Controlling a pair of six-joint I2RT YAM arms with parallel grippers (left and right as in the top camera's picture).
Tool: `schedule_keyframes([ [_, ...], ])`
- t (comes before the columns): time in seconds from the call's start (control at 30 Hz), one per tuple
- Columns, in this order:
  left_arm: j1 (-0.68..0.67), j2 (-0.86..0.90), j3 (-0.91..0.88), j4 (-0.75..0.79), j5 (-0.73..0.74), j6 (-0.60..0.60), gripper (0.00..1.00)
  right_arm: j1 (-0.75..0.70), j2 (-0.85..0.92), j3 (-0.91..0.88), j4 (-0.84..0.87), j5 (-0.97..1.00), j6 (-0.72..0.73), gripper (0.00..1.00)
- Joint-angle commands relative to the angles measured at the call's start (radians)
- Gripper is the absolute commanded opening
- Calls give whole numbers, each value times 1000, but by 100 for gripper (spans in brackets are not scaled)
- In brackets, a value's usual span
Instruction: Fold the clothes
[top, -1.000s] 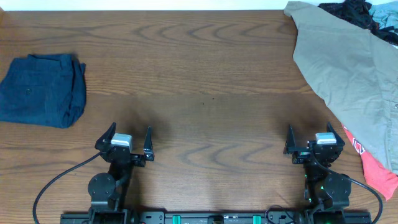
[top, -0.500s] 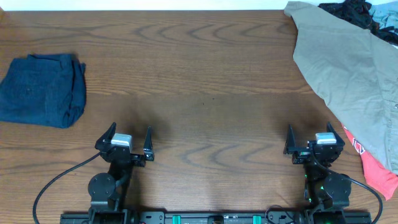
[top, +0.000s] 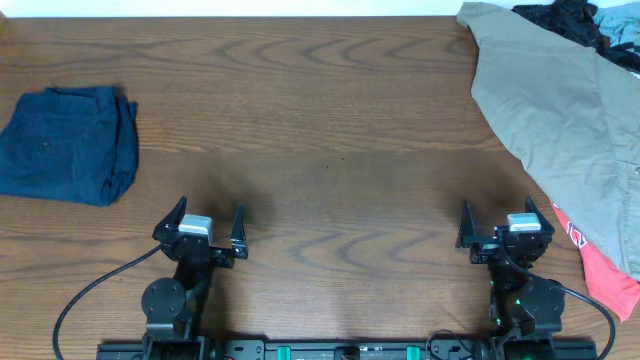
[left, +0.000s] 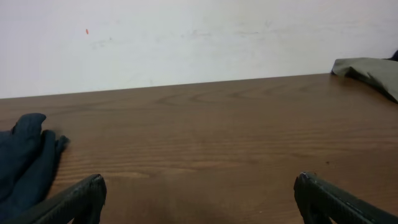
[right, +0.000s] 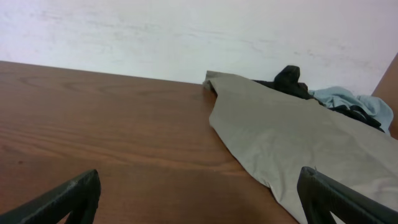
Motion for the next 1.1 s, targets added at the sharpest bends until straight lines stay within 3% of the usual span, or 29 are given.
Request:
schedule_keyframes([
  [0.0, 4, -5, -16, -31, 24, -1, 98, -10, -2, -2, -4, -3, -14, 99],
  [0.23, 4, -5, -16, -31, 25, -3, 98, -10, -2, -2, -4, -26, -13, 99],
  [0.5, 4, 8, -10, -38, 32, -182, 98, -10, 3, -2, -4, -86, 59, 99],
  [0.7, 4, 80, 75, -131, 66, -193, 98, -10, 45, 39, -50, -85, 111, 99],
  [1.07, 4, 414, 420, -425, 70, -193, 98, -10, 412, 309, -158, -82, 110, 99],
])
